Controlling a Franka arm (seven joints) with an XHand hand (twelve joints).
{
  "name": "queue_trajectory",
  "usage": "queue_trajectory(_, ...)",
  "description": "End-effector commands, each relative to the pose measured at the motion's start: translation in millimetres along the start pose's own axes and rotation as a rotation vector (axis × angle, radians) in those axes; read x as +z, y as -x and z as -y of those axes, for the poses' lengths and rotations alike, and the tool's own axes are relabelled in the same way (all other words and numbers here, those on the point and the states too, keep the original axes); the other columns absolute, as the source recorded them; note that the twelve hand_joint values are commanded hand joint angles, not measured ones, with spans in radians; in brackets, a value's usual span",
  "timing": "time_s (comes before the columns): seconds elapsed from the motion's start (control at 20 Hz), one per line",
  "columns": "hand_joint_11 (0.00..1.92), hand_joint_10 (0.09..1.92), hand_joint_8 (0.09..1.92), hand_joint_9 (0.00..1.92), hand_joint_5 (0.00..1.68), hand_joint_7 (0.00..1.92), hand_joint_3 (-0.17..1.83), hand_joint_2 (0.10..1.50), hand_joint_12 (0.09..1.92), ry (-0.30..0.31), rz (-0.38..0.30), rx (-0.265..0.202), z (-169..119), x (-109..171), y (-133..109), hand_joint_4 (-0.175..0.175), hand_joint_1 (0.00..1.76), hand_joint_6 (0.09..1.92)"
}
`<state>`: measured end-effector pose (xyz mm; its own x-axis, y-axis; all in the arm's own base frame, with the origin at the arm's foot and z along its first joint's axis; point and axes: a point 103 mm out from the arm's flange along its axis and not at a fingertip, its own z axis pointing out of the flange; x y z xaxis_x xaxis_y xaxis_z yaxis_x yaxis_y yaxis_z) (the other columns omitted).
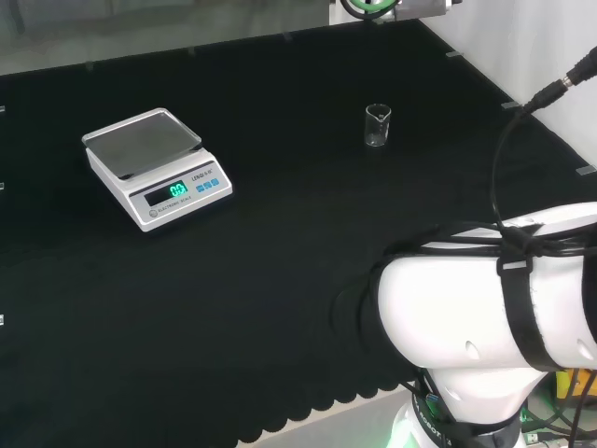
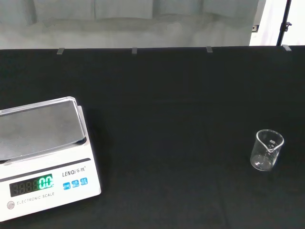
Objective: Pick up the beaker.
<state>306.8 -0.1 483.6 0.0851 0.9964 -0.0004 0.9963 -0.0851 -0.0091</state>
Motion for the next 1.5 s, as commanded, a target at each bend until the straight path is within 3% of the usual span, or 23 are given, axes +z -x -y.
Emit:
queue_trajectory(0.05, 0.14, 0.09, 0.09, 0.46, 0.15, 0.35, 0.39, 0.79, 1.46, 0.008, 0.011, -0.004, -2, 1, 1, -0.033, 0.28, 0.19)
queue_trajectory(0.2, 0.02, 0.09, 0.09, 0.33, 0.11, 0.24, 0.30, 0.84, 1.52, 0.007, 0.004, -0.005, -10, 3, -1, -0.023, 0.20, 0.09)
queue_trajectory(0.6, 0.00, 0.09, 0.09, 0.32, 0.11, 0.26, 0.26, 0.86, 1.52, 0.007, -0.026, 0.005, -38, 17, 14, -0.020, 0.19, 0.09)
queue_trajectory(1.15, 0.03, 0.09, 0.09, 0.37, 0.15, 0.27, 0.24, 0.86, 1.54, 0.028, -0.152, 0.061, -113, 91, 89, -0.024, 0.19, 0.09)
queue_trajectory(1.5, 0.03, 0.09, 0.09, 0.38, 0.20, 0.28, 0.22, 0.87, 1.54, -0.035, -0.180, 0.061, -176, 147, 120, -0.033, 0.20, 0.09)
